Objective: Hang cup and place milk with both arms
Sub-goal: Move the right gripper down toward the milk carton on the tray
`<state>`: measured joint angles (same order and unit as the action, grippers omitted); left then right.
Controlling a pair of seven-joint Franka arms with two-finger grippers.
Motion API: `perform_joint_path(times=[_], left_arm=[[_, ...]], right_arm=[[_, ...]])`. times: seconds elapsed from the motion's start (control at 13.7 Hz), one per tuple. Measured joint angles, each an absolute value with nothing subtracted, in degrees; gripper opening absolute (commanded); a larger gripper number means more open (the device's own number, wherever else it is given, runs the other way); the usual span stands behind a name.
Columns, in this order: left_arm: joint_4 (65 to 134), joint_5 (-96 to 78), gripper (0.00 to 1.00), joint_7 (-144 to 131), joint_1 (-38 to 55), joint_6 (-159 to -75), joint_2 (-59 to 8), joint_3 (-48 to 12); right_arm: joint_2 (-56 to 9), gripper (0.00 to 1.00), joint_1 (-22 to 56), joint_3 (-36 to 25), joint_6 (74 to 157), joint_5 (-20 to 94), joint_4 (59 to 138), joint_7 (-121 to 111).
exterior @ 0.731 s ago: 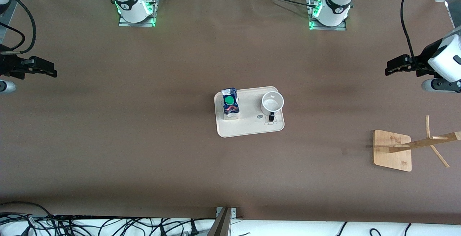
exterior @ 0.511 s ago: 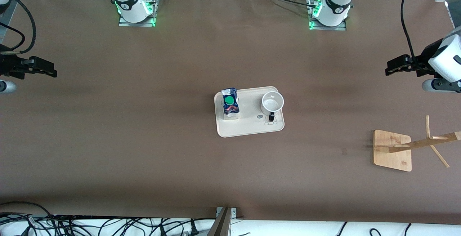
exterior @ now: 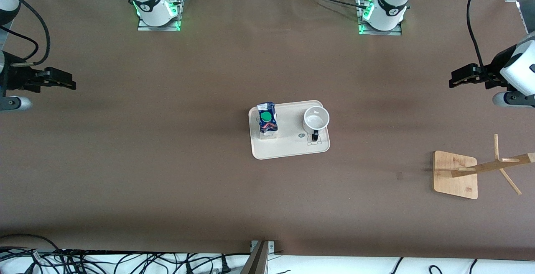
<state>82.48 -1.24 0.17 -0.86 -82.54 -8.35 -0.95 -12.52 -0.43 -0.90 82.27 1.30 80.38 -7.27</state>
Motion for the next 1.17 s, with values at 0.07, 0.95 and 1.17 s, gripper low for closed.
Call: perform_joint_path(times=[0.07,0.95,1.17], left_arm=[[82.5,-1.2,1.00,0.2,-0.9,-82.6,-8.2,-1.0],[82.5,-1.2,1.00,0.2,-0.9,-82.6,-7.7,-1.4],[82.5,-1.2,1.00,0.1,-0.9,-82.6,-7.7,-1.4]], right_arm=[[-13.0,1.00,-0.2,-0.8,82.3,2.4,80.5,-7.3],[-22.4,1.00,19.6,-0.2,95.2,7.0,80.6,7.1],[-23.5,1.00,24.2,-0.3,97.3,7.0,80.6,15.2]])
